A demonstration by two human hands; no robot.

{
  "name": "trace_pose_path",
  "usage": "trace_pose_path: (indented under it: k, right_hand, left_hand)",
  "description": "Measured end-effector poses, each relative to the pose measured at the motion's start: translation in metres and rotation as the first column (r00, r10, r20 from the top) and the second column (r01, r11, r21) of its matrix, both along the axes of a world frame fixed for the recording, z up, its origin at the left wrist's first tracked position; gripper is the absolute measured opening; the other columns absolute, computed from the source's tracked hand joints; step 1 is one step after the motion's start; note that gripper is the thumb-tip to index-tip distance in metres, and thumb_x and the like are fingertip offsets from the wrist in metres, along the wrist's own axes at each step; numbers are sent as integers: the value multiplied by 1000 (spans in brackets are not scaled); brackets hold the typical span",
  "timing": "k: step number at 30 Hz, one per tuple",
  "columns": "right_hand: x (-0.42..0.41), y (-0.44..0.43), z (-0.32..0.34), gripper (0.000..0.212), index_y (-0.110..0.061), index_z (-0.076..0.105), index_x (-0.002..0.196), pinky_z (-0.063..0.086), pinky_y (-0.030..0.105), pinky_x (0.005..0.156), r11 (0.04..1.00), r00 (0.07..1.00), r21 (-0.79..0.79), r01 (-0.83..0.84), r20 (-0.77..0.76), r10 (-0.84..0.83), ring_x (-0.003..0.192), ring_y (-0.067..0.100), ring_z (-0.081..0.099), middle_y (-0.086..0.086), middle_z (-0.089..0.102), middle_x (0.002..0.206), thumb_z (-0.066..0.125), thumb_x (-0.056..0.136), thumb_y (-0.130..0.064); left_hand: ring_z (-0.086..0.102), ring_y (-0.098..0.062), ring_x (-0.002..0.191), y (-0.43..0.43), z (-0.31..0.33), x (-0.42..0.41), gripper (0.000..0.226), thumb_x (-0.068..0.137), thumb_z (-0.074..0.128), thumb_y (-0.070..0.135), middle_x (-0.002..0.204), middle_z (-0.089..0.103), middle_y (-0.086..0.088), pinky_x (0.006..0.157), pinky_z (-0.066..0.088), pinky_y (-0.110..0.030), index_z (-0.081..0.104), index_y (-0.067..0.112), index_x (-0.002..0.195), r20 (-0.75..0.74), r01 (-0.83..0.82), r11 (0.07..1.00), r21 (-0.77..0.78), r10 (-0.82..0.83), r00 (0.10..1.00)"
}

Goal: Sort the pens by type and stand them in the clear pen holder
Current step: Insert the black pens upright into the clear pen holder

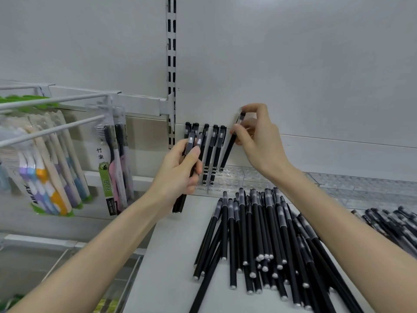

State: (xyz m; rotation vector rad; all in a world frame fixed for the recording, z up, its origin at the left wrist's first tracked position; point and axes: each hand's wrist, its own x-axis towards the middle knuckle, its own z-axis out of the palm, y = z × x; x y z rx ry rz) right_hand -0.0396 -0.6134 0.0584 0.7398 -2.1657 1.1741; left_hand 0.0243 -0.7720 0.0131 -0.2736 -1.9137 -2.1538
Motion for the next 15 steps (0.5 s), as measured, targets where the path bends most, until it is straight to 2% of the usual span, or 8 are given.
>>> trace_pose_path:
  k: [3,6,7,9,12,15]
  right_hand:
    - [-1,-2,-4,24,-13,45,112,54,45,77,999,1000,51,-3,-13,4,74,22,65,3,66,83,59,93,-15]
    - [-2,-2,-7,20,-15,51,106,55,49,74,998,1000,57,-11,-6,11,72,25,66,-3,62,78,63,90,-15]
    - [-2,-2,-7,19,-15,51,104,55,49,73,998,1000,54,-11,-7,11,70,26,66,-4,61,77,64,90,-14]
    - [-2,-2,-5,18,-18,51,101,56,47,70,998,1000,57,-15,4,15,66,24,67,-4,60,74,63,90,-11]
    - [-3,-2,-4,19,-18,51,101,57,44,69,999,999,48,-18,40,16,66,23,67,-1,60,73,63,90,-10]
    - [-4,-3,-5,21,-16,51,107,56,46,73,997,1000,78,15,23,-17,70,24,66,-1,62,75,63,90,-10]
  left_hand:
    - [34,-10,46,0,-1,-1,17,98,41,5,65,44,-4,42,30,-20,55,10,105,-16,-7,1000,14,8,1000]
    - [44,-13,48,0,-3,1,18,100,41,12,65,49,-3,46,44,-25,55,12,112,-38,10,1000,-24,-11,999]
    - [43,-13,45,-1,-3,2,19,100,41,16,63,50,-3,44,44,-26,54,15,114,-31,29,999,-38,-30,999]
    - [34,-11,41,-1,-3,4,20,100,41,24,59,47,-1,39,33,-22,53,18,114,-7,56,995,-82,-57,998]
    - [25,-9,41,0,-3,3,21,100,42,26,57,41,0,39,20,-19,54,11,107,51,26,991,-130,-19,999]
    - [30,-10,46,3,-2,2,18,99,42,16,60,43,1,41,26,-21,56,6,101,48,28,995,-94,-23,999]
